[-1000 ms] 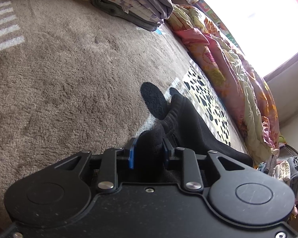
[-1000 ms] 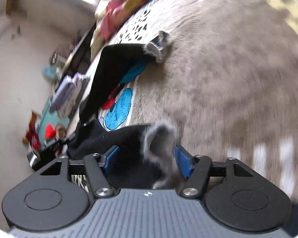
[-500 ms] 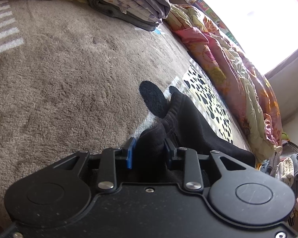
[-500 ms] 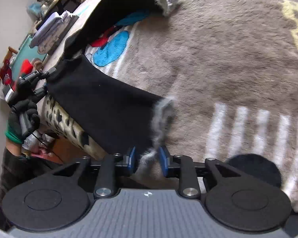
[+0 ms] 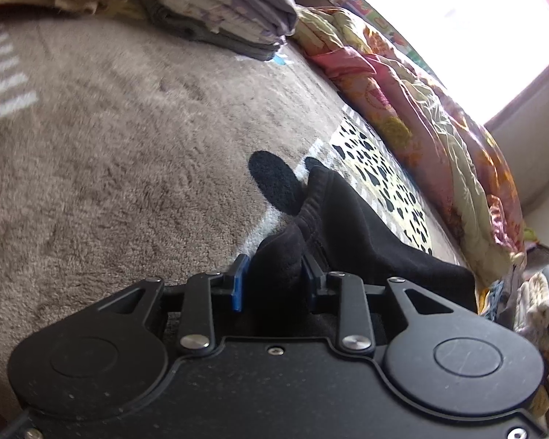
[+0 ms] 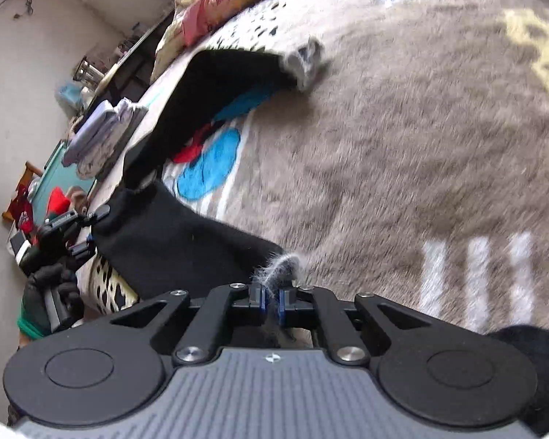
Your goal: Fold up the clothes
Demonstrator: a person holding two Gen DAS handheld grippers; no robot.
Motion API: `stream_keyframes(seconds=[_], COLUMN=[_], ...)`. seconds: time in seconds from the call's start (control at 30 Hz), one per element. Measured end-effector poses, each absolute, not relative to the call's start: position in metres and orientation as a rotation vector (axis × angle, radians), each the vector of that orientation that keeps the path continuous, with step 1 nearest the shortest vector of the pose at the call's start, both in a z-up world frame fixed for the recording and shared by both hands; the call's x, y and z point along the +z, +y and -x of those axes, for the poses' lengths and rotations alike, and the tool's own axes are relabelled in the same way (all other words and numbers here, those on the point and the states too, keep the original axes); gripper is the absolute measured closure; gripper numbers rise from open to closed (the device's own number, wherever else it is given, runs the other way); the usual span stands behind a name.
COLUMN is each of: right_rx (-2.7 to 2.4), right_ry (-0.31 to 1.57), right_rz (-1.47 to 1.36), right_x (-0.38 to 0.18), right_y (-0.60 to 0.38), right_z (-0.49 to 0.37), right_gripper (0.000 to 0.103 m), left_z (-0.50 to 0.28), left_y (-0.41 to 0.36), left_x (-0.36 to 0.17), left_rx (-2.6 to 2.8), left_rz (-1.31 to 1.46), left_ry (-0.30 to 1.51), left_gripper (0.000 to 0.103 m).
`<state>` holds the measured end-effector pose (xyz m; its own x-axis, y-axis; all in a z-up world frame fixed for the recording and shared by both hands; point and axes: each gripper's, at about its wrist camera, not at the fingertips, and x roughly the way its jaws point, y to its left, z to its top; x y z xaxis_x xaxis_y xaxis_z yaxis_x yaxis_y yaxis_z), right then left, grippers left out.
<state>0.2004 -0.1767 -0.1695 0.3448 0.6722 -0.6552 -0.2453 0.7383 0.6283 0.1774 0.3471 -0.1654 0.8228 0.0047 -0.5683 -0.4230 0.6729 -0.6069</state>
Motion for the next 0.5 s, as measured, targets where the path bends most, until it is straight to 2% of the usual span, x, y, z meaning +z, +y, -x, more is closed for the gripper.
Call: stream_keyframes(seconds=[0.1,0.17,0.2,0.23,0.27,0.5], right_rx=[0.629,0.646,0.648,0.645,0.638,0.569], right_ry=[1.147,1.139,1.117,1.077,1.039,0.909], right_rz=[-0.381,-0.357,-0.362,-0.365,-0.368,-0.362], right_x=[-0.175,-0.168,-0.162,-0.155,-0.149,-0.140], right_y=[-0.181,-0.183,-0.185,-0.189,-0.193,-0.197], right_z=[-0.201,-0.201,-0.202,-0.203,-0.205,-0.248], right_gripper=[0.096,0.086,0.073,0.052,0.045,0.043], left_z=[-0.179,-0.176,-0.174,-0.173,-0.173,-0.189], left_y=[0.347,0.352,0.354,0.356,0.357,0.358], left_x=[-0.163,-0.160,-0.158,-0.156,-0.154,-0.140], left_rx=[0.252,0.268,0.274,0.278,0.285,0.271], left_rz=[0.784,0.794,0.805,0.812,0.816,0.798], left_ry=[0.573,0.558,0.540,0.524,0.510,0.437], left_gripper=[0.071,0.061,0.057,0.057,0.057,0.057])
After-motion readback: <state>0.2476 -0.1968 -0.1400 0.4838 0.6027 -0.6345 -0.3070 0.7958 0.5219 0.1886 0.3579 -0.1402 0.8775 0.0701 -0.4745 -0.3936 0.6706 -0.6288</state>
